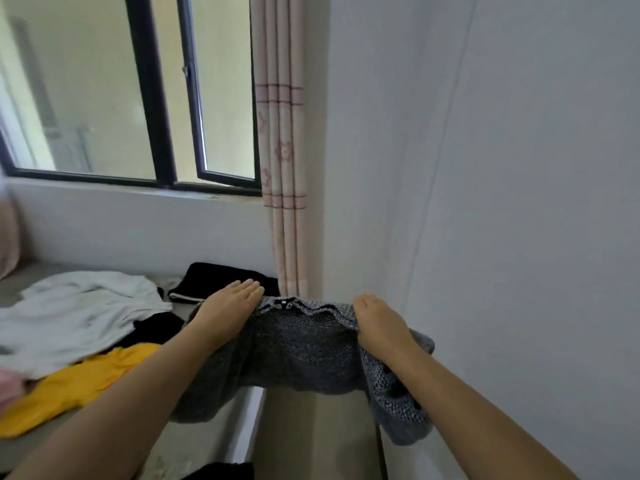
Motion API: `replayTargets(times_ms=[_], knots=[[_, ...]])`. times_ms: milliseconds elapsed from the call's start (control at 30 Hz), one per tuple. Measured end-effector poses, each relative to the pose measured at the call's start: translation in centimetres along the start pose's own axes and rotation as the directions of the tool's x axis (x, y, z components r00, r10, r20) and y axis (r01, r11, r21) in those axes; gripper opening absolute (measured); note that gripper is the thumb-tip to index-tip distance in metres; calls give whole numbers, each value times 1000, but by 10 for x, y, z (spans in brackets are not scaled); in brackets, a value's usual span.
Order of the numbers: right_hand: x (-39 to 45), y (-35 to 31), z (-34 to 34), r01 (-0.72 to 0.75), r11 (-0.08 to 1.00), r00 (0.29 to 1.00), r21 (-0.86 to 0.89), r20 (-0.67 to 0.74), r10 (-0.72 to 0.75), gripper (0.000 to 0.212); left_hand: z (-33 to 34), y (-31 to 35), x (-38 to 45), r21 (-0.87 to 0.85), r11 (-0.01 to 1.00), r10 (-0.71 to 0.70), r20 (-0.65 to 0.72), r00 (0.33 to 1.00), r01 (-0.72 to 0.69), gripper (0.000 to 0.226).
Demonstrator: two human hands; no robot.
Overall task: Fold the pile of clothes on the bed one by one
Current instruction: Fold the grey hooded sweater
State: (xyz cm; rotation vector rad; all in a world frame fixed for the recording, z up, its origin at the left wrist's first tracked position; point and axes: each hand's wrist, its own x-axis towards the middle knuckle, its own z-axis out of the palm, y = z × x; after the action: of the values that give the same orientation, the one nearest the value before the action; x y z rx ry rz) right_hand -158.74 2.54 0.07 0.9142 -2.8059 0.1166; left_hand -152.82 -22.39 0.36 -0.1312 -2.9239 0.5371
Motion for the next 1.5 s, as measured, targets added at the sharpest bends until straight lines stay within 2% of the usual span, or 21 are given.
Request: replayTargets(times_ms=[100, 167, 267, 333, 400, 533, 667, 767, 867, 933, 1067, 1200, 1267, 1367, 1400, 1433, 1500], knots=[[65, 1, 24, 135, 989, 991, 65, -21, -134, 53, 20, -25, 16, 19, 994, -113, 99, 989, 112, 53], [98, -5, 37, 175, 980, 985, 89, -22, -174, 56, 26, -42, 21, -46, 973, -220, 128, 967, 227, 54], [161, -15, 65, 253, 957, 967, 141, -42, -250, 55, 38, -75, 46, -14, 974, -226, 38, 973, 227, 62], [203, -23, 82, 277, 942, 960, 187, -12, -280, 54, 55, -100, 64, 25, 968, -252, 74, 965, 250, 59], [248, -31, 100, 275, 937, 957, 215, 29, -288, 47, 83, -133, 87, 48, 959, -283, 192, 940, 279, 53], [345, -46, 142, 262, 932, 951, 249, 101, -294, 39, 147, -197, 147, 48, 952, -305, 215, 928, 302, 53], [432, -62, 171, 290, 919, 936, 267, 119, -330, 47, 191, -254, 197, 50, 937, -345, 267, 900, 345, 53], [491, -67, 186, 309, 912, 927, 271, 128, -353, 59, 217, -294, 235, 50, 939, -340, 281, 897, 341, 51], [557, -70, 201, 311, 911, 924, 271, 137, -357, 61, 243, -335, 278, 43, 938, -341, 287, 895, 343, 50], [605, -73, 212, 307, 908, 922, 287, 147, -358, 54, 265, -362, 307, 30, 929, -361, 297, 884, 370, 51], [704, -78, 238, 364, 893, 878, 264, 223, -424, 23, 314, -416, 369, 31, 920, -376, 355, 856, 391, 51], [793, -80, 267, 375, 878, 856, 298, 252, -451, 20, 357, -467, 437, 24, 904, -401, 399, 825, 427, 51], [826, -81, 286, 377, 868, 860, 323, 225, -457, 34, 379, -491, 466, -7, 886, -424, 395, 815, 464, 50], [840, -86, 328, 438, 837, 832, 327, 205, -516, 56, 418, -505, 485, -147, 898, -366, 274, 889, 415, 53], [835, -88, 347, 468, 824, 806, 320, 228, -546, 59, 434, -502, 484, -138, 913, -335, 281, 899, 384, 55], [830, -92, 374, 479, 819, 777, 315, 283, -563, 61, 458, -497, 482, -105, 919, -318, 368, 874, 379, 55], [808, -98, 430, 459, 839, 722, 291, 429, -544, 64, 513, -472, 468, -86, 898, -303, 592, 747, 432, 56]])
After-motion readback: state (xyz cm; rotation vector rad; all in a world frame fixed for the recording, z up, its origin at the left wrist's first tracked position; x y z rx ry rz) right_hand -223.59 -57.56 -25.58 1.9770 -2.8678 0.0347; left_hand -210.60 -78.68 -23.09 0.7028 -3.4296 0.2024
